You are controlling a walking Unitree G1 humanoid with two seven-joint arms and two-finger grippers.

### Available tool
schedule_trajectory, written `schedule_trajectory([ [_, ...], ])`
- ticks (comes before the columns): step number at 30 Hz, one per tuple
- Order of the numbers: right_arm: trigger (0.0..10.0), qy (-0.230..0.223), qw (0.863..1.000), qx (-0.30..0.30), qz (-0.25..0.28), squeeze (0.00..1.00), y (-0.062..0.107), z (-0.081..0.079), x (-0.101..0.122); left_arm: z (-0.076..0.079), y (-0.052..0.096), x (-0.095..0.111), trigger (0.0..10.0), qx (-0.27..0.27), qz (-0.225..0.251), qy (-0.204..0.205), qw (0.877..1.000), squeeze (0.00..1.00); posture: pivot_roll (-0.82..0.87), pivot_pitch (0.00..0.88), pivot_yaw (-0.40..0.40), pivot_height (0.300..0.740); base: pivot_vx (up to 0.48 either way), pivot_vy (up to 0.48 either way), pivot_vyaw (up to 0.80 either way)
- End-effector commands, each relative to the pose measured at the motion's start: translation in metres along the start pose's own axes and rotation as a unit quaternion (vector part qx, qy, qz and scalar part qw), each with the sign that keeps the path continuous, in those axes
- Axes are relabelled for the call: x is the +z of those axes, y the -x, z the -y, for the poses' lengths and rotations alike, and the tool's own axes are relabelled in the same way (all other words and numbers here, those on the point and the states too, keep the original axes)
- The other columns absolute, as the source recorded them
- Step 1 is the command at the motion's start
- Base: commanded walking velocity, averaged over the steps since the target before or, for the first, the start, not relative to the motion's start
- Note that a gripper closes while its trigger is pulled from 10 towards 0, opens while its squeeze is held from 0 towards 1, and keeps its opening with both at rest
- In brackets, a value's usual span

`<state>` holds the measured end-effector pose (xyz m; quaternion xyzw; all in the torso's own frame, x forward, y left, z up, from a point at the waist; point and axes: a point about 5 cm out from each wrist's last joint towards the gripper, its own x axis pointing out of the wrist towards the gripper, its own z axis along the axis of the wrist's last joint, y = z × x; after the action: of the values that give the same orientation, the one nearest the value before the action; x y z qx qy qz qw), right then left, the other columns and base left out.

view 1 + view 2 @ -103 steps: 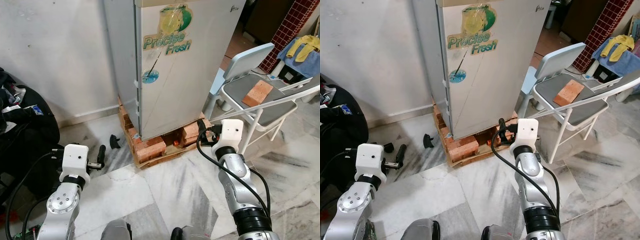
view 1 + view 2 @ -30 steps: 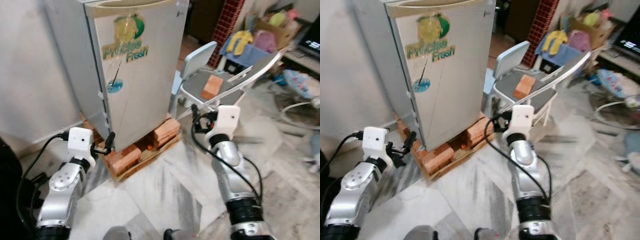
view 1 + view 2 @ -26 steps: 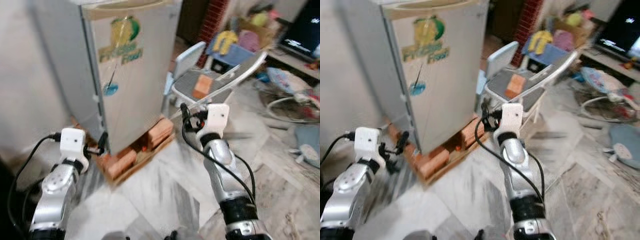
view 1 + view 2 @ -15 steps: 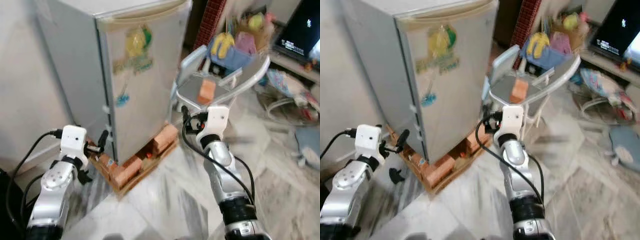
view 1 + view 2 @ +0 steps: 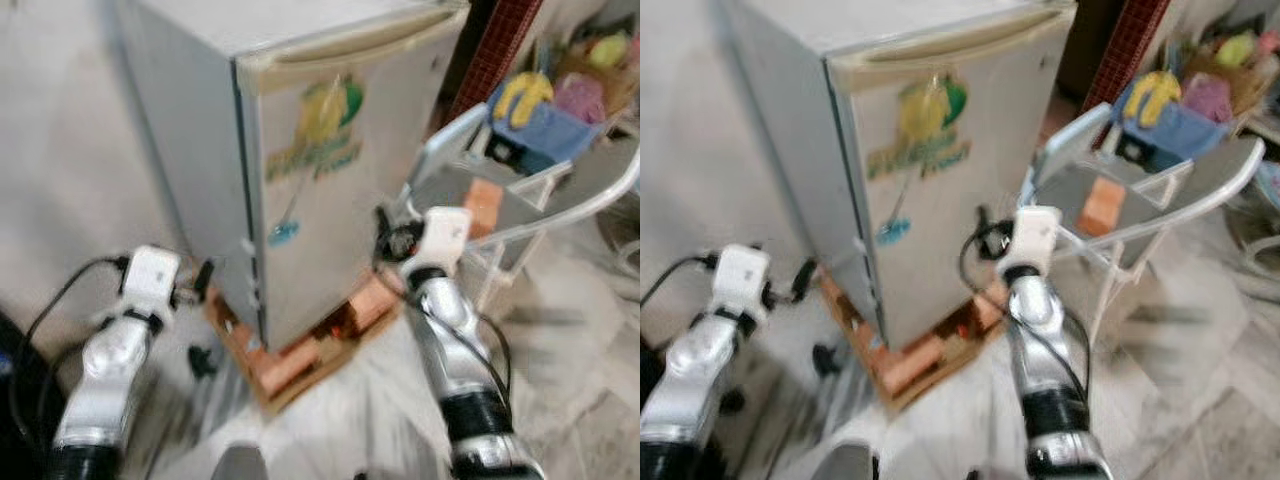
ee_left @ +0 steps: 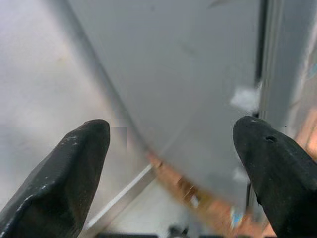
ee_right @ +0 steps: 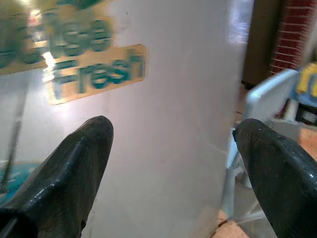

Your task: Restocking fridge

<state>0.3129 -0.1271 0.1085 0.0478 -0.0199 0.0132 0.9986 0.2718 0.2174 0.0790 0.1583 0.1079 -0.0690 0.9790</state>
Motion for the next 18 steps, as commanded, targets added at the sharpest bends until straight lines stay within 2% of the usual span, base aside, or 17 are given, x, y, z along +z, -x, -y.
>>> schedule_trajectory([
  [1, 10.0, 0.002, 0.999, -0.037, -0.001, 0.00, 0.006, 0.019, -0.002, 0.009, -0.004, 0.008, 10.0, -0.026, 0.005, -0.013, 1.000, 0.00, 0.17, 0.000, 0.034, 0.740, 0.000, 0.000, 0.00],
  [4, 10.0, 0.001, 0.999, -0.046, -0.005, 0.00, 0.009, 0.024, -0.006, 0.009, -0.005, 0.011, 10.0, -0.038, 0.019, -0.025, 0.999, 0.00, 0.17, 0.000, 0.050, 0.740, 0.000, 0.000, 0.00],
  [10, 10.0, -0.003, 0.998, -0.061, -0.003, 0.00, 0.009, 0.028, -0.007, 0.008, -0.005, 0.008, 10.0, -0.039, 0.015, -0.015, 0.999, 0.00, 0.16, 0.000, 0.082, 0.740, 0.000, 0.000, 0.00],
  [14, 10.0, 0.002, 0.998, -0.068, -0.003, 0.00, 0.008, 0.029, -0.006, -0.001, -0.010, 0.009, 10.0, 0.034, 0.005, -0.028, 0.999, 0.00, 0.15, 0.000, 0.076, 0.740, 0.000, 0.000, 0.00],
  [18, 10.0, 0.014, 0.999, -0.051, 0.000, 0.00, 0.009, 0.024, -0.002, -0.004, -0.008, 0.010, 10.0, 0.033, 0.003, -0.015, 0.999, 0.00, 0.14, 0.000, 0.052, 0.740, 0.000, 0.000, 0.00],
])
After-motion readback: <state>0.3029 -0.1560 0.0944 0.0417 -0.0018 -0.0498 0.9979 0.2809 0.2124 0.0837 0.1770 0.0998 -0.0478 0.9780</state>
